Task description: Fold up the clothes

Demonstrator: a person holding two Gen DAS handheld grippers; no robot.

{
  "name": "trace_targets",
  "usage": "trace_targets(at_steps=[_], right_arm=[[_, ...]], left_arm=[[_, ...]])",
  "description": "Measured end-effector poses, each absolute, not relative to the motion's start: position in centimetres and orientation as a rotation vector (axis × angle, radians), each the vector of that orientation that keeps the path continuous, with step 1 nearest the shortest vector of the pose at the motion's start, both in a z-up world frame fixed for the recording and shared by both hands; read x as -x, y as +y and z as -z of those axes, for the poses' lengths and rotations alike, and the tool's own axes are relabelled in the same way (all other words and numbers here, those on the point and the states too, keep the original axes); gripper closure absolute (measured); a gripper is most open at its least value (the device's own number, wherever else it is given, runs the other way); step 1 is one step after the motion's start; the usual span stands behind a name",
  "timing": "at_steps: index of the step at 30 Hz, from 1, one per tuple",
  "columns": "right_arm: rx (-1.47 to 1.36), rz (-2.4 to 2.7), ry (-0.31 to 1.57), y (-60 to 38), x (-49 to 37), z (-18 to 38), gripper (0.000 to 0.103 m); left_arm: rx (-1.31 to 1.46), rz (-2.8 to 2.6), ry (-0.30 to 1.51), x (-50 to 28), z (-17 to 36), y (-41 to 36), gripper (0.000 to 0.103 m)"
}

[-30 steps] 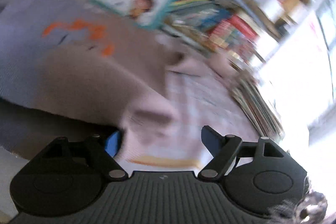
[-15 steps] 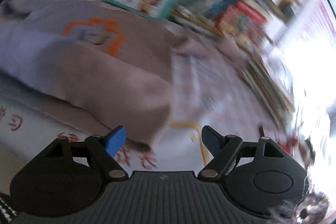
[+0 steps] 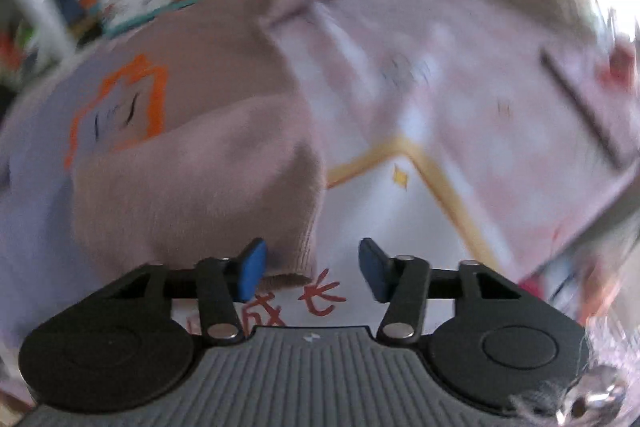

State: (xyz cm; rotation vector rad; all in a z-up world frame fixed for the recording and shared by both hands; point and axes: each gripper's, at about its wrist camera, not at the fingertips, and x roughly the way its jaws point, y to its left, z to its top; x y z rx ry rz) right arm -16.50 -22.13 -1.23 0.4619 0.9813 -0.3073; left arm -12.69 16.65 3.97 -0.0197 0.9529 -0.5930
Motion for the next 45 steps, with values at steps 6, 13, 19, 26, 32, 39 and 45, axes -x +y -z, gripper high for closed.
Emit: trace_targets(at_steps=[6,13,19,26,32,39,45], right_arm=[[-0.698,0.297,0.964,-24.7,17.0,1.6,0.066],[-0.686,0.200,0.991,-25.4,16.1,1.2,0.097],[-0.717,0.104,0.696,-27.9,18.0,-5.2,0.097],[-0.502,0.170,1.151,-27.3,18.1,-0.8,0.096],[-0.382,0.214,1.140,-25.8,16.8,0.3,0.057],[-0.329,0.212,1.058,-24.1,14.4,0.8,0.063],[-0.285,0.176,0.999,-22.8,12.9,0.9,0.091]], left_arm=[[0.306,0.430,0.976,9.6,-3.2,18.6,0.047],[0.267,0.411,1.139,7.1,0.1,16.6,0.099],[0.327,0.477,1.013,7.6,-5.1,17.7,0.100],[0.119,0.401,1.235,8.6,-3.0,19.3,0.092],[0.185,0.283,1.124,8.7,-3.5,21.1,0.065],[0.222,0.186,1.102,5.2,-0.9,17.7,0.062],[0.253,0.205,1.090,4.3,-0.3,16.7,0.099]])
